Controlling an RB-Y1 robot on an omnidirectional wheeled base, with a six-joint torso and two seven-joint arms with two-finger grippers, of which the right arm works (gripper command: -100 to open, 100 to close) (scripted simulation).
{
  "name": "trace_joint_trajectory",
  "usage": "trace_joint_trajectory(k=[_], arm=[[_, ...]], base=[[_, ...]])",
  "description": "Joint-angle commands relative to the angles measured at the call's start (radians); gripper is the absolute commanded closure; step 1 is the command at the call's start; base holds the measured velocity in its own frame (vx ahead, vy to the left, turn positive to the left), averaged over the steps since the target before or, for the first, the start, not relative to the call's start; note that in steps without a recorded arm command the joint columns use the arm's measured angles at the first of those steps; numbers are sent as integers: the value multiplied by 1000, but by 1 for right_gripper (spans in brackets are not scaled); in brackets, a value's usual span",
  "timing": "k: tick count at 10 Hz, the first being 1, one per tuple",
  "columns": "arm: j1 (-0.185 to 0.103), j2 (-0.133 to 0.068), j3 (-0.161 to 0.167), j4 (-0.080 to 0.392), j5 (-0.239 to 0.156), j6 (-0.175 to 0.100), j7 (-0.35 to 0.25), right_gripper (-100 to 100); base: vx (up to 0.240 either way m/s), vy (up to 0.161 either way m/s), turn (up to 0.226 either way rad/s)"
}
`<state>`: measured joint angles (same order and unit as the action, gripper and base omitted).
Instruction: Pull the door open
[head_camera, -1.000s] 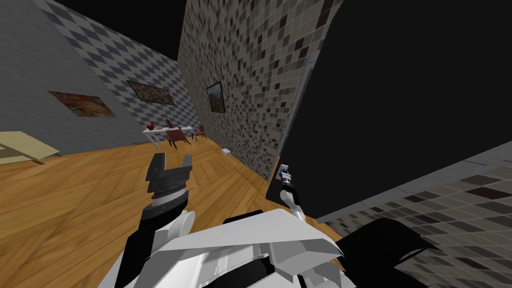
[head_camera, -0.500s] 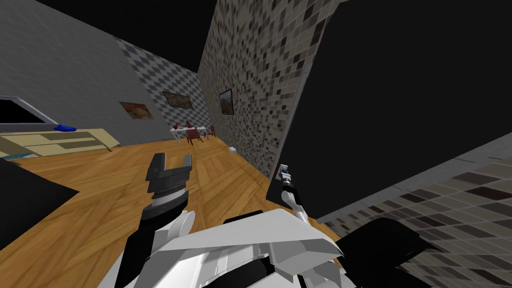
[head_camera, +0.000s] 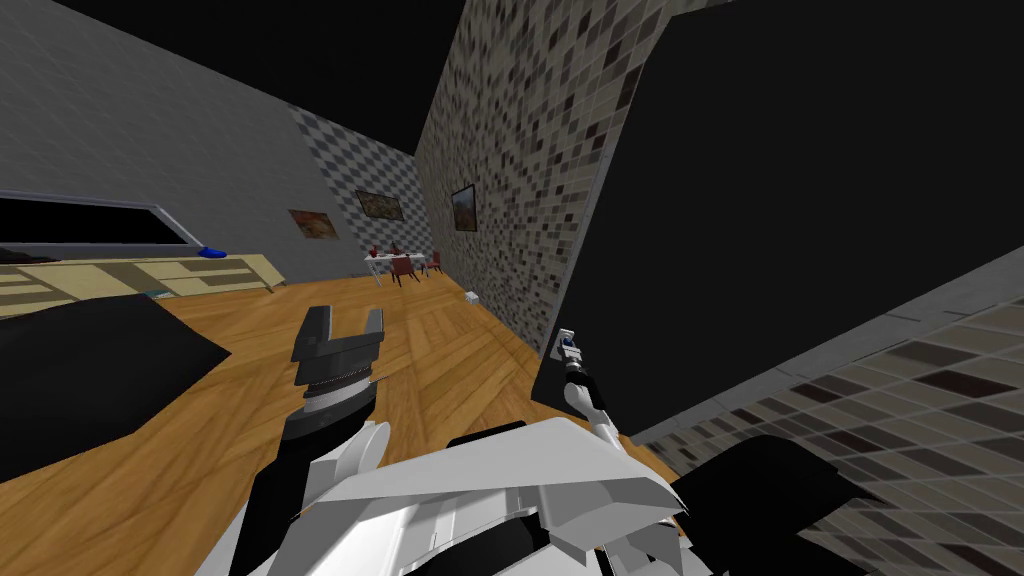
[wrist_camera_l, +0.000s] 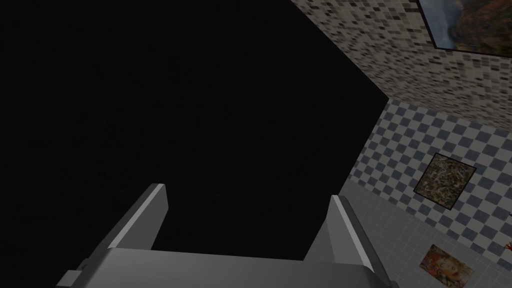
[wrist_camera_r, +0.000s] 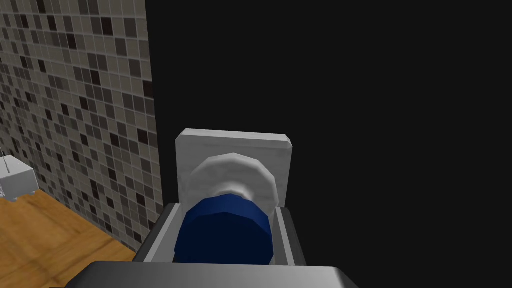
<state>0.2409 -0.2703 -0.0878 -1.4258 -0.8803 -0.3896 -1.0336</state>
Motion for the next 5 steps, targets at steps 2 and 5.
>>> trace_joint_trajectory(k=[2,5], arm=[[8,-16,21,-9,3,-4,-16,100],[18,-39,48,-18,6,-11,-39,100]], base=[[-189,-24,122],[-222,-19,110]])
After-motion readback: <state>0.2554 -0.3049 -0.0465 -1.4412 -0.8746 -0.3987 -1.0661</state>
